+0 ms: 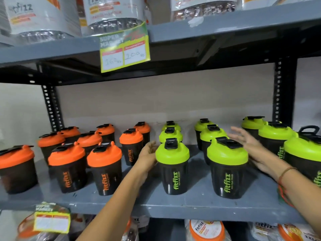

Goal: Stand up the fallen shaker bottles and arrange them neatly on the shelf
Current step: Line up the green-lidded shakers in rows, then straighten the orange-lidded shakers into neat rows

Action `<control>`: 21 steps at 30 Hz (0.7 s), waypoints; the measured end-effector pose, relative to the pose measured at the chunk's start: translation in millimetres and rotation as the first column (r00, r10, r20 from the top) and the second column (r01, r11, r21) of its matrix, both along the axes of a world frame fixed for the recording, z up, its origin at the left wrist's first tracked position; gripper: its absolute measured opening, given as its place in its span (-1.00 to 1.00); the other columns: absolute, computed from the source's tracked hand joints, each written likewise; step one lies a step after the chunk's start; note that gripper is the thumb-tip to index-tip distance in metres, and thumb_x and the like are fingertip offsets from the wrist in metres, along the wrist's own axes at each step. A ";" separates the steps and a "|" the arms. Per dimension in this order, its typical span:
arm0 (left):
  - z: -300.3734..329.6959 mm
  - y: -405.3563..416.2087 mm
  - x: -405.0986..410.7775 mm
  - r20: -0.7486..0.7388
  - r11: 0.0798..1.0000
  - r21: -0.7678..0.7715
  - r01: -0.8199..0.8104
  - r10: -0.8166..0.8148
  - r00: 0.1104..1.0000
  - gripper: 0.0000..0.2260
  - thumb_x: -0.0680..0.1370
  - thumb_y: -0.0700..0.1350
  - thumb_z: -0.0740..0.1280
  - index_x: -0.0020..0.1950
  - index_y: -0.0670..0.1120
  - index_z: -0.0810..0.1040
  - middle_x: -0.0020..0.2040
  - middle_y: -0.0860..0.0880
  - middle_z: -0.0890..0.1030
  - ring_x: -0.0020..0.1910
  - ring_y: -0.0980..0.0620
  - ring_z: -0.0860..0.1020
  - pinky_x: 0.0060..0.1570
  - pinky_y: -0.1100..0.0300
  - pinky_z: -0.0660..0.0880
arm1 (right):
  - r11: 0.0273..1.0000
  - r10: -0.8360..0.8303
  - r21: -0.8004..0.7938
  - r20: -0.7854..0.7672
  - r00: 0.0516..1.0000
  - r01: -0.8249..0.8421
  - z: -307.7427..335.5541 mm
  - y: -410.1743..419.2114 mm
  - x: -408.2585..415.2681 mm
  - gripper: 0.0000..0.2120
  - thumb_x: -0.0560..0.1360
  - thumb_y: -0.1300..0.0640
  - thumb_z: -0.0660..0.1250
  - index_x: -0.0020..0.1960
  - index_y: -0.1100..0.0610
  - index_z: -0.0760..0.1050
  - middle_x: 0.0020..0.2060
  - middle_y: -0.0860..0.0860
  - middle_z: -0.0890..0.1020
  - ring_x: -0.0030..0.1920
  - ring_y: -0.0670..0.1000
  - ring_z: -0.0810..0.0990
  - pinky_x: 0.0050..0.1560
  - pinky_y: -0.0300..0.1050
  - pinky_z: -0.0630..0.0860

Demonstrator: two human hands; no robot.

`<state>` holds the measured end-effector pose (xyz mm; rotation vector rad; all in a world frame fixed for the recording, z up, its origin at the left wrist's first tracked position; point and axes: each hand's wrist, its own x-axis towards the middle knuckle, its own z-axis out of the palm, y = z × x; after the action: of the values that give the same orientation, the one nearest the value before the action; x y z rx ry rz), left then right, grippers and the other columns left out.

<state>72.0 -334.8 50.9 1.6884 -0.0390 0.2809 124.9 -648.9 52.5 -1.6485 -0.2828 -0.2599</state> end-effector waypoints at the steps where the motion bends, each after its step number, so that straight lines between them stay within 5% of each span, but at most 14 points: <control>1: 3.6 2.9 -10.6 0.053 0.999 -0.019 -0.032 0.033 0.998 -0.49 0.52 -0.45 0.26 0.46 -0.25 0.26 0.37 -0.27 0.44 0.30 -0.13 0.47 0.25 0.03 0.46 | 0.998 -0.009 0.067 0.027 1.000 0.007 4.5 -1.9 -2.7 -0.48 0.55 0.35 0.28 0.48 0.12 0.31 0.36 0.15 0.50 0.16 0.02 0.54 0.13 -0.14 0.48; 4: 11.5 13.5 -54.6 0.300 0.990 0.057 -0.132 0.109 0.948 -0.49 0.53 -0.48 0.19 0.45 -0.17 0.31 0.42 -0.16 0.43 0.39 -0.01 0.42 0.40 0.11 0.34 | 0.989 -0.081 0.134 0.162 0.983 0.059 22.5 -1.8 -15.1 -0.56 0.53 0.18 0.36 0.39 0.03 0.43 0.34 0.09 0.54 0.08 -0.20 0.55 0.12 -0.20 0.40; 8: 15.7 42.1 -120.3 0.639 0.968 0.010 -0.249 0.186 0.747 -0.57 0.52 -0.30 0.31 0.35 0.02 0.48 0.26 0.09 0.59 0.26 0.19 0.53 0.23 0.33 0.45 | 0.958 -0.282 0.187 0.443 0.851 0.219 56.6 24.7 -48.3 -0.63 0.46 0.05 0.43 0.24 -0.13 0.53 0.20 -0.12 0.61 0.17 -0.24 0.56 0.30 -0.19 0.46; 10: 20.3 68.7 -140.6 0.719 0.951 -0.098 -0.294 0.272 0.640 -0.61 0.50 -0.23 0.36 0.30 0.03 0.52 0.22 0.06 0.63 0.23 0.14 0.57 0.20 0.30 0.48 | 0.940 -0.340 0.211 0.546 0.766 0.267 71.4 54.2 -74.5 -0.68 0.41 -0.07 0.43 0.14 -0.27 0.54 0.09 -0.30 0.62 0.21 -0.21 0.55 0.29 -0.23 0.45; 13: 21.6 122.5 -149.9 0.716 0.906 -0.216 -0.365 0.401 0.571 -0.58 0.51 -0.25 0.39 0.34 0.02 0.49 0.27 0.04 0.59 0.28 0.14 0.53 0.27 0.26 0.45 | 0.970 -0.240 0.135 0.662 0.710 0.202 80.8 116.9 -115.0 -0.66 0.40 -0.09 0.44 0.17 -0.24 0.52 0.12 -0.29 0.61 0.22 -0.19 0.56 0.21 -0.28 0.47; 16: 6.9 187.3 -141.7 0.579 0.855 -0.221 -0.469 0.502 0.642 -0.39 0.43 -0.14 0.48 0.44 0.07 0.35 0.40 0.09 0.45 0.38 0.20 0.41 0.39 0.16 0.35 | 0.999 0.005 -0.034 0.623 0.783 0.021 64.3 191.8 -142.5 -0.47 0.35 -0.16 0.52 0.27 -0.22 0.46 0.23 -0.21 0.58 0.27 -0.18 0.54 0.24 -0.29 0.45; 21: -29.4 259.4 -116.3 0.196 0.907 0.183 -0.379 0.344 0.918 0.02 0.10 0.27 0.57 0.47 0.08 0.23 0.40 0.02 0.44 0.29 0.13 0.44 0.29 0.11 0.38 | 0.964 0.232 -0.181 0.235 0.944 -0.192 4.2 284.4 -144.1 0.06 0.17 -0.06 0.56 0.54 -0.13 0.08 0.44 -0.17 0.29 0.40 -0.19 0.35 0.32 -0.33 0.29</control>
<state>-44.4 -75.4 21.5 1.8833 0.1326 0.7149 -19.2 -364.4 56.7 -1.7222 -0.6881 -0.2912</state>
